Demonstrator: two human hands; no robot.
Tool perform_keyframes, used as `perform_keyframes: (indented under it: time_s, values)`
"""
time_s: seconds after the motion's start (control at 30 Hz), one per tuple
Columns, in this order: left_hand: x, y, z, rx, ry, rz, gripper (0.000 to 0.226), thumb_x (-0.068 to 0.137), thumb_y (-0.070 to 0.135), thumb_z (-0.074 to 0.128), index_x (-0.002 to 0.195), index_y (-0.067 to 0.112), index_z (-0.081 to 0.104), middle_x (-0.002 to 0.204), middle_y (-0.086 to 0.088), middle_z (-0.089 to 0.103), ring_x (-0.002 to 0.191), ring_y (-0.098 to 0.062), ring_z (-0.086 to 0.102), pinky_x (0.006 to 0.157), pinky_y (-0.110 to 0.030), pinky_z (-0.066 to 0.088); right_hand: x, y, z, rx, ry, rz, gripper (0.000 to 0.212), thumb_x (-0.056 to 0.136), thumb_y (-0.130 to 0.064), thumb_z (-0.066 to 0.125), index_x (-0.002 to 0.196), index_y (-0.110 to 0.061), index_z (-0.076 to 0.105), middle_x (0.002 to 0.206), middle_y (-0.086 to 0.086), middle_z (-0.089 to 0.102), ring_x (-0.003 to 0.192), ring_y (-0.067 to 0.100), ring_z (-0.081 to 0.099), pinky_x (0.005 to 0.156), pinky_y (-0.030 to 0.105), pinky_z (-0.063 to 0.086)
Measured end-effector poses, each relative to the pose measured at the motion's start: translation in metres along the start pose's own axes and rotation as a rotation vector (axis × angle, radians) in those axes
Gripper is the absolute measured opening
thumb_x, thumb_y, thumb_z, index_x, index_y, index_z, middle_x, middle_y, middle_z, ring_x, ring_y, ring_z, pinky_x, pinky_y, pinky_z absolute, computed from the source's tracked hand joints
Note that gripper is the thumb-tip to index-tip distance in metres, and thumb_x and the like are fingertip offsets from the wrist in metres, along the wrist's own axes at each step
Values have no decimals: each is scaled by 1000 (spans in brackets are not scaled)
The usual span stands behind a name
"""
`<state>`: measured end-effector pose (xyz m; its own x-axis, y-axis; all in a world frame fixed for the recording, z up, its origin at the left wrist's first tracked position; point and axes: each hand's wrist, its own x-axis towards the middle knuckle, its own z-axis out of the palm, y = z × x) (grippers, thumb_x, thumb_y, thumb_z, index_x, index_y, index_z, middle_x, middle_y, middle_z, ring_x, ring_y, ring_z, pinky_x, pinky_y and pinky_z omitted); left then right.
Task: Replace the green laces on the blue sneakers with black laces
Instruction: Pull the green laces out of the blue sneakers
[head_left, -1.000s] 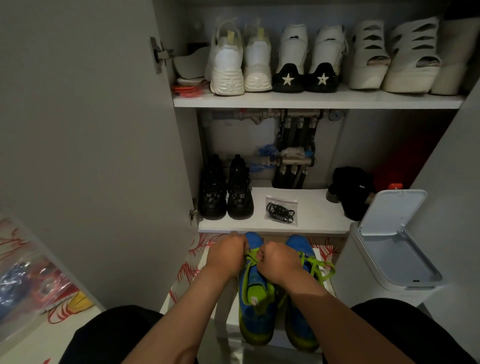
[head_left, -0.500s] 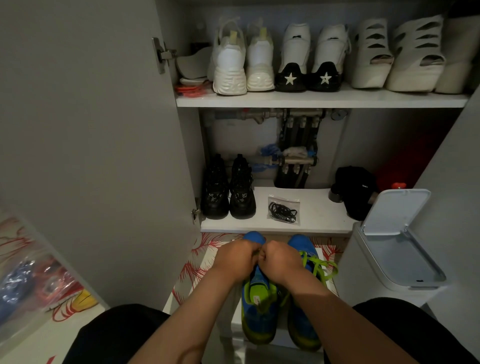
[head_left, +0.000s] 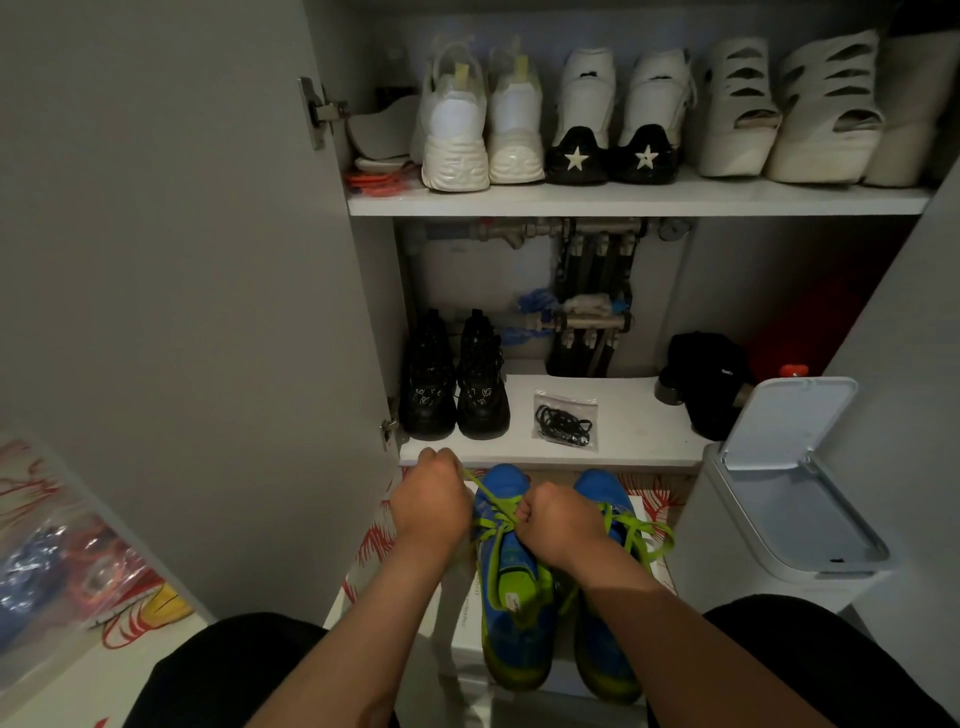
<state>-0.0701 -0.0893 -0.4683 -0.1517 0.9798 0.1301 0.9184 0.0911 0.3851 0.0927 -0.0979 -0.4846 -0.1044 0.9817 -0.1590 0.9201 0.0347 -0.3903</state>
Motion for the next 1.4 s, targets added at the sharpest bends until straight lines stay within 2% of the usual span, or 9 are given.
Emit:
perform_keyframes:
  time_s: [0.13,0.27,0.4,0.57,0.7,0.8,0.97,1.23,1.4]
  values:
    - [-4,-1,11,-35,-140,287,52,92,12,53,143,23,48,144,2,43,115,-23,58,88,-35,52,0,-3,1,-35,22,-12,20,87,-19,55,71,-18,67,83,4,71,81,25,67,63,28,47]
    - [-11,8,20,14,-298,481,29,93,27,51,119,35,61,119,1,63,108,-23,60,80,-35,52,1,-3,1,-54,28,-20,20,90,-22,54,78,-16,70,88,4,70,83,25,66,63,29,47]
    - [-8,6,20,121,-269,432,20,94,32,53,104,30,70,105,-2,64,97,-23,62,73,-32,48,0,-3,0,-36,14,1,23,89,-24,56,68,-22,63,84,2,69,79,24,66,61,29,44]
    - [-8,10,14,79,-156,264,15,88,10,54,100,17,59,109,-5,55,93,-26,61,71,-34,46,0,1,-1,-13,-2,18,24,87,-19,54,64,-20,61,83,4,70,80,25,66,62,26,42]
    - [7,-5,0,-105,35,-4,18,83,-2,49,87,15,52,104,-9,55,86,-29,59,69,-36,45,2,2,-1,-46,-21,-16,20,88,-16,56,74,-22,69,89,3,71,84,26,67,65,28,48]
    - [14,-15,-2,-66,-5,-90,17,91,8,48,98,14,63,106,-8,61,90,-27,62,73,-34,50,3,2,0,-59,-16,-81,23,86,-14,61,100,-30,70,112,-2,65,100,24,64,81,31,52]
    - [3,-19,10,17,-151,26,45,91,19,55,136,16,52,134,-8,45,118,-29,54,95,-40,48,5,0,5,-169,-25,-198,40,87,-9,65,120,-31,66,126,1,53,106,27,62,88,38,53]
    - [-9,1,17,-117,-499,285,8,76,31,62,84,29,62,93,5,54,87,-15,55,67,-27,44,1,-5,6,-338,33,-226,19,93,-16,58,108,-21,68,119,7,54,101,28,63,77,35,49]
    - [-9,-5,24,-102,-452,311,25,79,26,64,104,21,62,102,-2,57,97,-20,56,73,-27,40,-1,-4,7,-227,27,-211,15,92,-20,58,106,-20,63,115,6,56,100,27,63,75,34,45]
